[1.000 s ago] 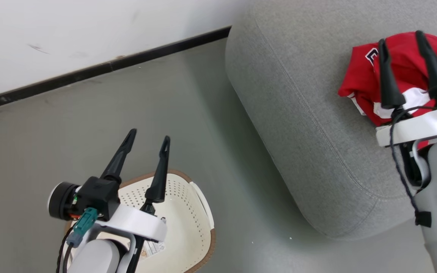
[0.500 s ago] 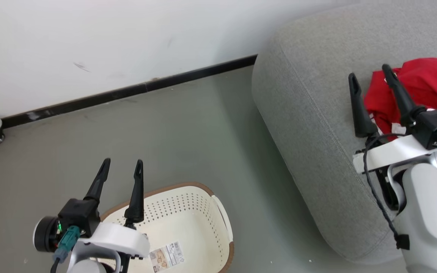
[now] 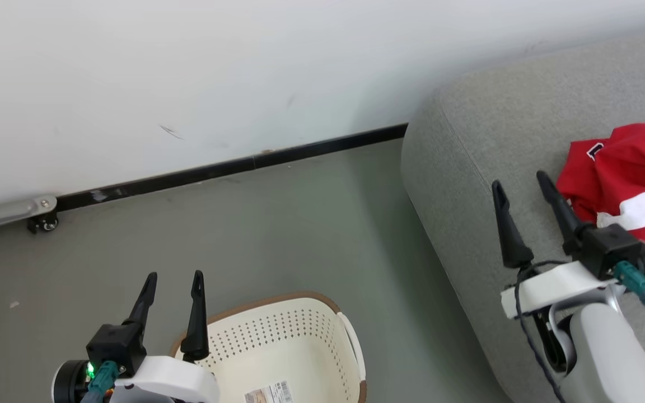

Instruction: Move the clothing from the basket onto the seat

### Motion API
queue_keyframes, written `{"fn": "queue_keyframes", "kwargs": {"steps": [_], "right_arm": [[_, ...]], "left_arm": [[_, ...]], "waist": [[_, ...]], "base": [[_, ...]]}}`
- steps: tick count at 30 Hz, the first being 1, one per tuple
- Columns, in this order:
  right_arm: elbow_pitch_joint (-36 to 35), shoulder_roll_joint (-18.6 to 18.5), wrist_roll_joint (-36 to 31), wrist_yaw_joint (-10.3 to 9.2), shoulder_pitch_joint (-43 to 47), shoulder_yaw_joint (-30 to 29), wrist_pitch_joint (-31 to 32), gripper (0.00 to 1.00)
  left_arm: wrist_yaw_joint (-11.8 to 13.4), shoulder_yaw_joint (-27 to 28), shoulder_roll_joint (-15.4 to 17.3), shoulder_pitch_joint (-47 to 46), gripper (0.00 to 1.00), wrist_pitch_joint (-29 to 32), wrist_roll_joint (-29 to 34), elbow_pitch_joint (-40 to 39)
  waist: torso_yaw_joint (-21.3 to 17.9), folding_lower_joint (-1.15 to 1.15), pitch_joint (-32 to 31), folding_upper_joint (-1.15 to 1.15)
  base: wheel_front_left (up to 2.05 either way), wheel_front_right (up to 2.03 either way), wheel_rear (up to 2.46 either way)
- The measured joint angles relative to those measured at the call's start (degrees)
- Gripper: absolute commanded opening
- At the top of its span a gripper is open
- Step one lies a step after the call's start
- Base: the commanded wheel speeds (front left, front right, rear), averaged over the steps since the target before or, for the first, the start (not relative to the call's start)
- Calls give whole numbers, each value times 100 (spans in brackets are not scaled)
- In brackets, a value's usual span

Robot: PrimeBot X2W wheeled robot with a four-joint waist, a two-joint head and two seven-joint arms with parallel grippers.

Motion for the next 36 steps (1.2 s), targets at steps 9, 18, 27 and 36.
{"fn": "queue_keyframes", "kwargs": {"steps": [9,18,27,36], "right_arm": [[-11,98,26,0,498,137,97,100],[-23,144,200,0,1017,196,335,100],[-142,162,202,0,1380,162,447,100],[-335,174,387,0,1674,204,513,100]], "left_arm": [[43,20,-140,104,100,0,60,-59],[43,2,-279,300,100,-1,169,-109],[167,87,-334,511,100,-1,248,-188],[294,163,-268,628,100,-1,455,-186]], "waist": [[204,0,-312,0],[374,0,-561,0],[523,0,-715,0],[650,0,-757,0]], "base": [[0,0,0],[0,0,0],[0,0,0],[0,0,0]]}}
